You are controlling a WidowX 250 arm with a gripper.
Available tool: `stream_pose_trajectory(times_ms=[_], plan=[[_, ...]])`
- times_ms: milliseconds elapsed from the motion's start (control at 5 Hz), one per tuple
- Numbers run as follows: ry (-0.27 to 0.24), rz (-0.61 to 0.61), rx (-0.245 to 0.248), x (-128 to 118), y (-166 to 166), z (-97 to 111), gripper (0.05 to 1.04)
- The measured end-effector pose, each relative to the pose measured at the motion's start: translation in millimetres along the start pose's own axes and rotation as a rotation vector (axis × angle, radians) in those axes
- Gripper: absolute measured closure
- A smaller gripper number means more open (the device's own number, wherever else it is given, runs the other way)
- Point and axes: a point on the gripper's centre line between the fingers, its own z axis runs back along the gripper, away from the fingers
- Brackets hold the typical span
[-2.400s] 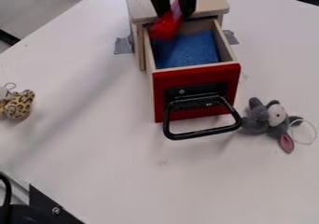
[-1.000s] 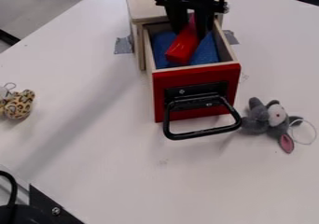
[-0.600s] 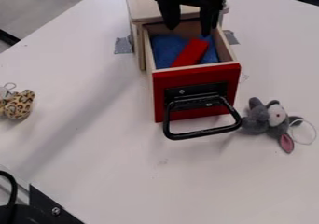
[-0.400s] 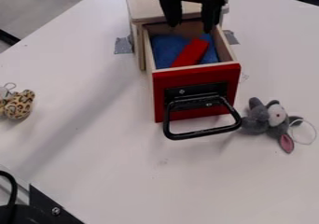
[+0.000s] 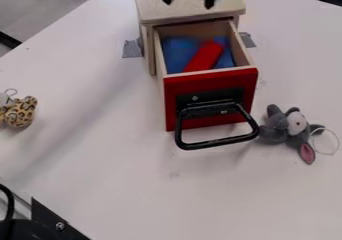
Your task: Put the red object into the drawer
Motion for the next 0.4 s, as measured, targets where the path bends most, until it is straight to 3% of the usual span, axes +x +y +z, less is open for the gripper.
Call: stream_pose_trajectory(times_ms=[200, 400], plan=[[-0.038, 0.123, 0.101, -6.4, 20.4, 8.5, 0.083], [-0.037, 0.159, 0.152, -21.8, 37.2, 3.0, 0.083]])
